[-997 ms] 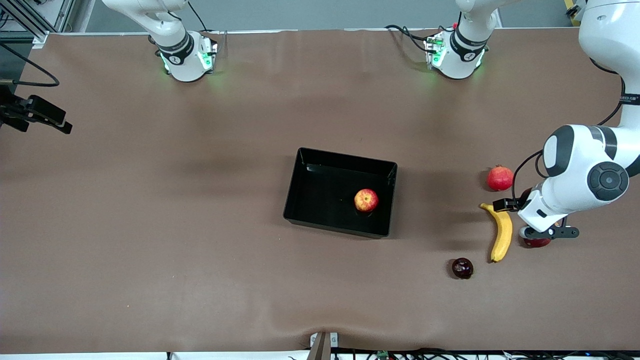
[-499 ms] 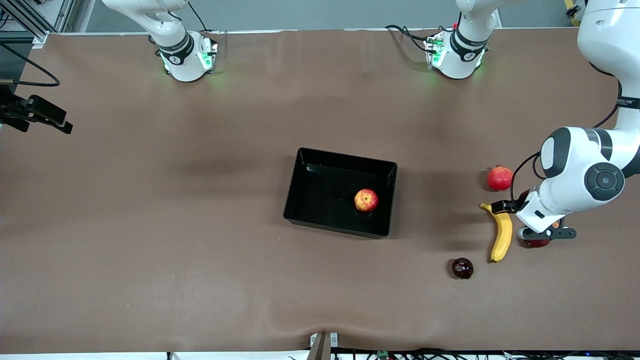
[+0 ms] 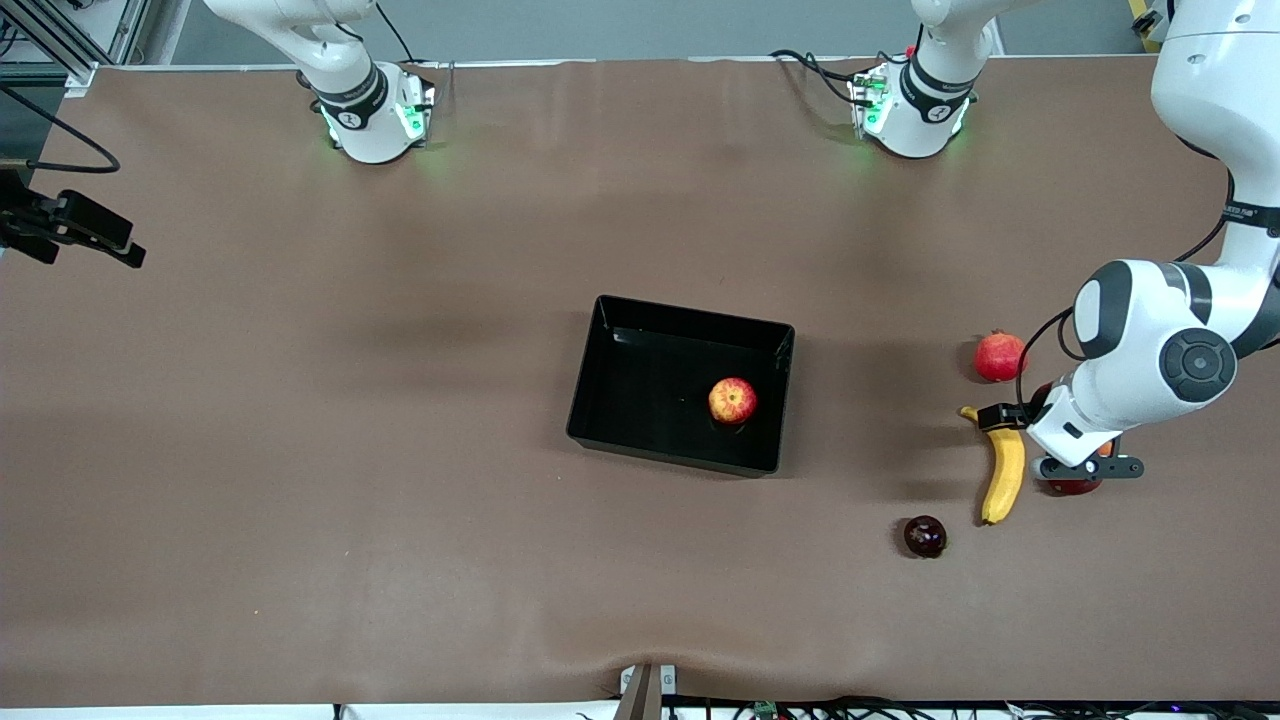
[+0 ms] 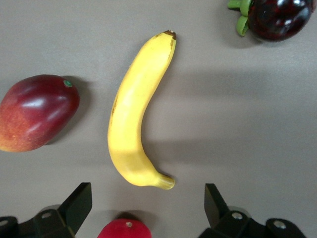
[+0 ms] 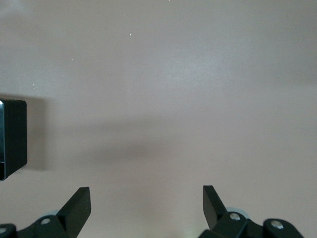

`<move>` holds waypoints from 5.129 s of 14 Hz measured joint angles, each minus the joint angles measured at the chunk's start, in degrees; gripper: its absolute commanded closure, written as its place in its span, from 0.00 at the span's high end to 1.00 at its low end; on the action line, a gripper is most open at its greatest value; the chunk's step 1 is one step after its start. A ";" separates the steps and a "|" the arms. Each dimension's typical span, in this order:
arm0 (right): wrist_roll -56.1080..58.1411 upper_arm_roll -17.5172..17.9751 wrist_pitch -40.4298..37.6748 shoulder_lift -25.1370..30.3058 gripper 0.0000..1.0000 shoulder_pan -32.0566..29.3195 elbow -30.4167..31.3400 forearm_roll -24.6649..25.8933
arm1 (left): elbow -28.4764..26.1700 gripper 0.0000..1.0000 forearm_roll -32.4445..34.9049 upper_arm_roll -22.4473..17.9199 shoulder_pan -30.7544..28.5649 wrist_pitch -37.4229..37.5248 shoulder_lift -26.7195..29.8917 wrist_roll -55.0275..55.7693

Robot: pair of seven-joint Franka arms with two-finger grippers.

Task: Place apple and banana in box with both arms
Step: 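Lower the open left gripper around the middle of the banana, then close the left gripper on the banana and lift it, then carry the banana over the black box with the left gripper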

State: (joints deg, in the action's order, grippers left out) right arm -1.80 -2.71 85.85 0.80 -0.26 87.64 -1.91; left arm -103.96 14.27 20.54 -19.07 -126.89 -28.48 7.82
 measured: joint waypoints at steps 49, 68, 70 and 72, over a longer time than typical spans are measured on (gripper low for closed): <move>0.02 0.16 -0.01 -0.46 1.00 0.16 0.00 0.00 | 1.95 0.00 5.61 1.44 -2.17 -6.20 -5.92 -10.14; 0.03 0.15 -0.01 -0.46 1.00 0.16 0.00 0.00 | 11.54 0.00 5.61 23.61 7.29 16.36 -2.28 27.94; 0.03 0.16 -0.01 -0.46 1.00 0.16 0.00 0.00 | 12.23 0.00 5.61 23.53 11.61 16.34 -3.38 33.49; 0.03 0.16 -0.01 -0.46 1.00 0.16 0.00 0.00 | 14.22 0.00 5.61 23.46 15.01 16.35 -4.84 37.66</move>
State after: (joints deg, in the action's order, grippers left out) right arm -1.78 -2.55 85.84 0.34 -0.10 87.64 -1.91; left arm -89.74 19.88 44.00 -4.06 -110.54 -33.32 45.48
